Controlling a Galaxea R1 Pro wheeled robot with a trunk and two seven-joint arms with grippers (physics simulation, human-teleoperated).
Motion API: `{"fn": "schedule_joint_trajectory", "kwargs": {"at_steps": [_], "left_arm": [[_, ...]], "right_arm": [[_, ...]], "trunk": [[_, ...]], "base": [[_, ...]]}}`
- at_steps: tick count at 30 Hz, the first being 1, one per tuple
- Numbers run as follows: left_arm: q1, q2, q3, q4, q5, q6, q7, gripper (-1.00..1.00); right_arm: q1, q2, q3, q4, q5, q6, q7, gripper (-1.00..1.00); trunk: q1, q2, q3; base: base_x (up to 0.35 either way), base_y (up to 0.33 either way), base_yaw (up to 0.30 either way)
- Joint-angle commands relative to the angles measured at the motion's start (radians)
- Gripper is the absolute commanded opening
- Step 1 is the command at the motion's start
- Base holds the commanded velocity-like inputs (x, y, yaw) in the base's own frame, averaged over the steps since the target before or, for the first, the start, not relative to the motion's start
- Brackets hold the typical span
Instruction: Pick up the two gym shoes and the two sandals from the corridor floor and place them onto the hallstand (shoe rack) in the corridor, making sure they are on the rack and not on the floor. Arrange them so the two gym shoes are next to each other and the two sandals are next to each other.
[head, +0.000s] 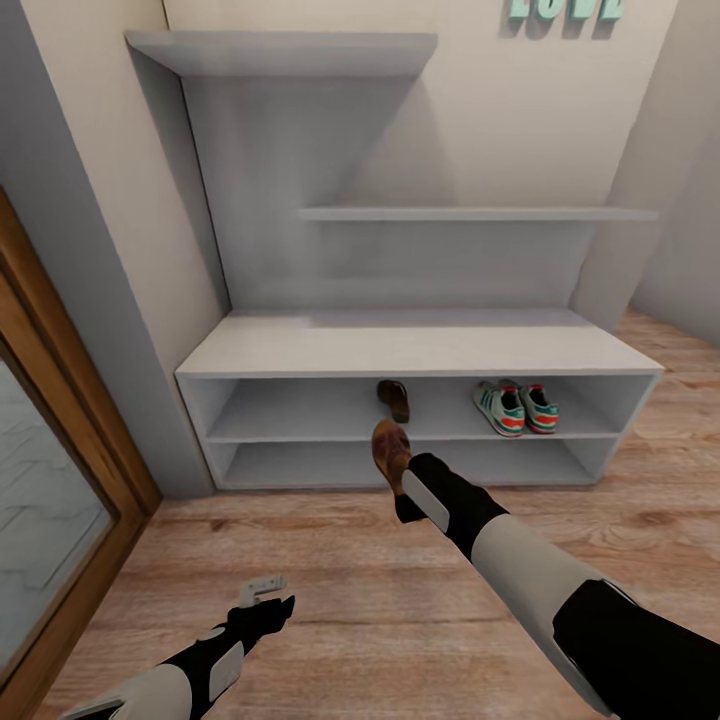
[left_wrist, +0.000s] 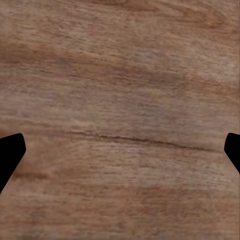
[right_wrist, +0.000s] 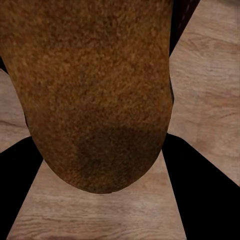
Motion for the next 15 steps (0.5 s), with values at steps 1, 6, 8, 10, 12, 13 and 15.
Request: {"fn": "schedule_joint_trajectory", "kwargs": {"at_steps": [1, 6, 8, 10, 12, 13, 15], "left_arm": [[-0.001, 0.0, 0.008, 0.001, -0.006, -0.003, -0.003, 1.0], [-0.001, 0.0, 0.008, 0.001, -0.006, -0.002, -0.003, 1.0], [-0.001, 0.001, 0.008, 0.001, -0.006, -0.003, -0.003, 1.0], [-0.001, 0.001, 0.008, 0.001, -0.006, -0.002, -0.003, 1.0], [-0.001, 0.001, 0.008, 0.001, -0.006, -0.002, -0.003, 1.0], [-0.001, 0.001, 0.008, 0.001, -0.006, -0.002, -0.003, 1.0], [-0.001, 0.001, 0.008, 0.001, -0.006, -0.002, -0.003, 1.0]], "right_arm": [[-0.001, -0.001, 0.006, -0.001, -0.011, 0.001, -0.009, -1.0], [-0.001, -0.001, 0.006, -0.001, -0.011, 0.001, -0.009, -1.0], [-0.001, -0.001, 0.006, -0.001, -0.011, 0.001, -0.009, -1.0], [-0.001, -0.001, 0.006, -0.001, -0.011, 0.0, -0.009, -1.0], [-0.001, -0.001, 0.006, -0.001, -0.011, 0.0, -0.009, -1.0], [-0.001, -0.001, 0.006, -0.001, -0.011, 0.0, -0.009, -1.0], [-0.001, -0.001, 0.006, -0.001, -0.011, 0.0, -0.009, -1.0]], "trunk": [[0.0, 0.0, -0.001], [0.0, 0.0, -0.001], [0.0, 0.0, -0.001], [0.0, 0.0, -0.001], [0.0, 0.0, -0.001], [0.0, 0.0, -0.001], [0.0, 0.0, -0.001]], "base": [[0.102, 0.004, 0.0], [0.068, 0.016, 0.0], [0.128, 0.084, 0.0], [0.072, 0.048, 0.0], [0.03, 0.022, 0.0], [-0.001, 0.031, 0.0], [-0.072, 0.09, 0.0]]}}
